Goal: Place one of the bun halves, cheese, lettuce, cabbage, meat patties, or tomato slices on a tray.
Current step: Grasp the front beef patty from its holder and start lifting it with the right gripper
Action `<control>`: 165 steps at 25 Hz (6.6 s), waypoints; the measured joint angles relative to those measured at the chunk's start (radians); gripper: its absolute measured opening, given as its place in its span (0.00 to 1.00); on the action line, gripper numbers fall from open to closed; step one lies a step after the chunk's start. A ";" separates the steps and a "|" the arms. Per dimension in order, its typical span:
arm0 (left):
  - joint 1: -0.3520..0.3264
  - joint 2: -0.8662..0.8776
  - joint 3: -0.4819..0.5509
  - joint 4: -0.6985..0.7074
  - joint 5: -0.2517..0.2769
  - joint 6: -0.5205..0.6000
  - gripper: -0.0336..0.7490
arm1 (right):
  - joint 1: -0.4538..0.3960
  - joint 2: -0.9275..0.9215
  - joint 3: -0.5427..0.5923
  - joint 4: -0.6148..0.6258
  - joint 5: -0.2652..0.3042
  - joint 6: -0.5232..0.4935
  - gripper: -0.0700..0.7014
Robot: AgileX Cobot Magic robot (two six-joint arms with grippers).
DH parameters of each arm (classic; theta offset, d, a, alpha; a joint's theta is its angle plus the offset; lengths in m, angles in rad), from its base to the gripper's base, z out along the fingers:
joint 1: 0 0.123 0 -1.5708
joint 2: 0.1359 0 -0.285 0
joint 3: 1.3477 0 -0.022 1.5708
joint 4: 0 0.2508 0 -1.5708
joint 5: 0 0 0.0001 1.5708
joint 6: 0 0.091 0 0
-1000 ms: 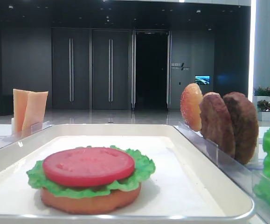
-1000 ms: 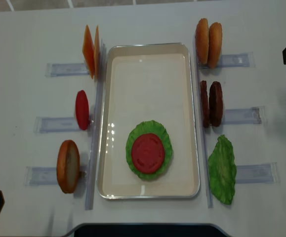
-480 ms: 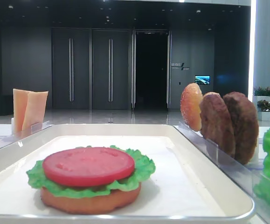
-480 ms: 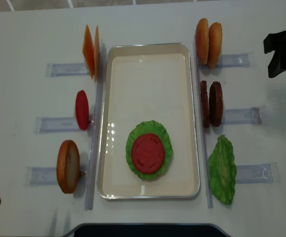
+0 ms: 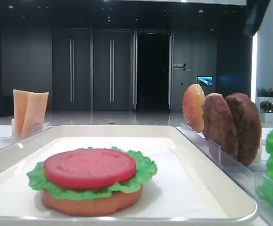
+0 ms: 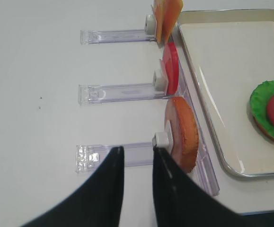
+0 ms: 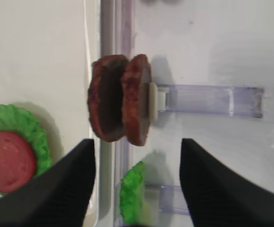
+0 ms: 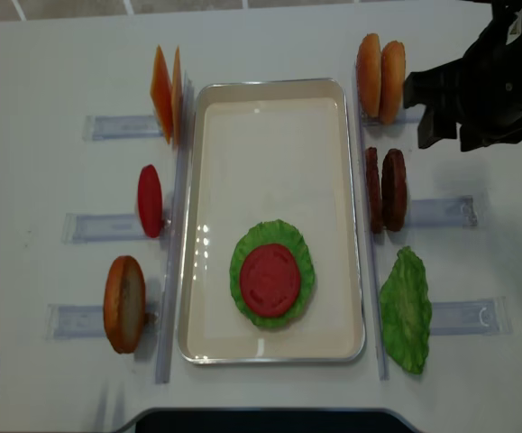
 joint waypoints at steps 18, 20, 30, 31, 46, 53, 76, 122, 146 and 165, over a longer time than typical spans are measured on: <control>0.000 0.000 0.000 0.000 0.000 0.000 0.06 | 0.200 0.090 -0.008 0.001 -0.091 0.107 0.62; 0.000 0.000 0.000 0.000 0.000 0.000 0.05 | 0.200 0.100 -0.008 -0.001 -0.096 0.107 0.62; 0.000 0.000 0.000 0.000 0.000 0.000 0.04 | 0.200 0.153 -0.008 -0.009 -0.130 0.099 0.62; 0.000 0.000 0.000 0.000 0.000 0.000 0.04 | 0.200 0.158 -0.008 -0.009 -0.134 0.097 0.62; 0.000 0.000 0.000 0.000 0.000 0.000 0.04 | 0.200 0.200 -0.009 -0.050 -0.146 0.078 0.62; 0.000 0.000 0.000 0.000 0.000 0.000 0.04 | 0.200 0.213 -0.009 -0.051 -0.146 0.078 0.62; 0.000 0.000 0.000 0.000 0.000 0.000 0.04 | 0.200 0.232 -0.010 -0.103 -0.154 0.080 0.62; 0.000 0.000 0.000 0.000 0.000 0.000 0.04 | 0.200 0.292 -0.010 -0.113 -0.166 0.081 0.62; 0.000 0.000 0.000 0.000 0.000 0.000 0.04 | 0.200 0.317 -0.010 -0.204 -0.173 0.134 0.38; 0.000 0.000 0.000 0.000 0.000 0.000 0.04 | 0.200 0.282 -0.010 -0.227 -0.154 0.134 0.26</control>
